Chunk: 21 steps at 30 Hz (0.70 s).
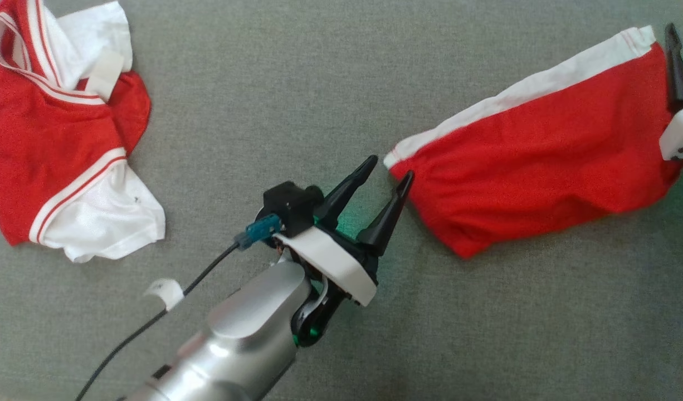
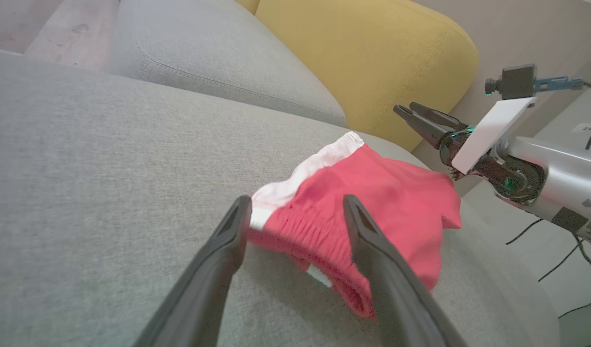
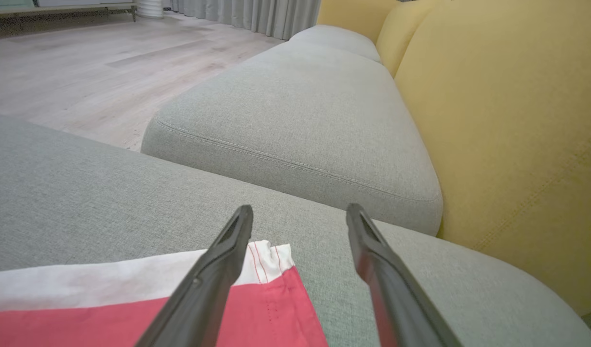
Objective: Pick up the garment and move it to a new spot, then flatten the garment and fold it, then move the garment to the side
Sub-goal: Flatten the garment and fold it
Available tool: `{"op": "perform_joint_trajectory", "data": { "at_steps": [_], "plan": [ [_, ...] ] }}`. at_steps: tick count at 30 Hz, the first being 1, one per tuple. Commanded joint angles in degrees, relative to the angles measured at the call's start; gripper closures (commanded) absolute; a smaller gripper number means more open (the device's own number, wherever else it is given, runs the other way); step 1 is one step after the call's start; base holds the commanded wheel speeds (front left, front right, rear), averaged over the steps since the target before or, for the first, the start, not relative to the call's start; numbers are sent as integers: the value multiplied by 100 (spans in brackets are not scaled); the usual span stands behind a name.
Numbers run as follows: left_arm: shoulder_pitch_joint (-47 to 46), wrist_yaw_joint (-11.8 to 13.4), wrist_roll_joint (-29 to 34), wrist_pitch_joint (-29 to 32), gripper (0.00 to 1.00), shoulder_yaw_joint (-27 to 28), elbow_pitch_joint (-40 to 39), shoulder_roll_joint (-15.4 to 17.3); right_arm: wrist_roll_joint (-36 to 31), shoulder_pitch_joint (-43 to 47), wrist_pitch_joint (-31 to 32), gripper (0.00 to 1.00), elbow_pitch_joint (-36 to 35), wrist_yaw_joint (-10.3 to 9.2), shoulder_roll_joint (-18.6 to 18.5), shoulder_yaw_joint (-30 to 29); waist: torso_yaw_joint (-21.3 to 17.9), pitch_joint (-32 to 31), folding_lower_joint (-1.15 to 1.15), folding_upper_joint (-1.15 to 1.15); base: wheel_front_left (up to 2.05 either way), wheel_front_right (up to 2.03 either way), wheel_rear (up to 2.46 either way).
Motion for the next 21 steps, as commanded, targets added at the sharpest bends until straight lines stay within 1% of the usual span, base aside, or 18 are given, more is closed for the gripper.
{"op": "perform_joint_trajectory", "data": {
  "at_steps": [1,3,5,8,10,14,18,21],
  "plan": [
    [11,9,152,-29,0,288,-127,-2,161,112,-68,0,-67,-4,-74,83,33,-89,0,0,0,0,0],
    [154,9,382,-29,0,502,-166,-18,377,245,-18,0,64,-4,-137,114,64,-172,0,0,0,0,0],
    [313,40,771,-29,0,841,-276,-27,632,374,140,0,196,-4,-194,128,107,-239,0,0,0,0,0],
    [684,236,1468,-29,0,1454,-729,-41,1004,510,418,0,317,-4,-337,181,216,-286,0,0,0,0,0],
    [1013,352,1820,-29,0,1807,-1040,-53,1271,576,597,0,343,-4,-449,223,318,-292,0,0,0,0,0],
    [1594,631,2587,-29,0,2502,-1889,-72,1793,695,1008,0,369,-4,-715,265,579,-292,0,0,0,0,0],
    [2184,915,3253,-29,0,3023,-2659,-83,2230,822,1405,0,447,-4,-998,240,806,-336,0,0,0,0,0],
    [2544,1089,3623,-29,0,3248,-3008,-88,2572,919,1711,0,647,-4,-1098,85,946,-377,0,0,0,0,0]
  ]
}}
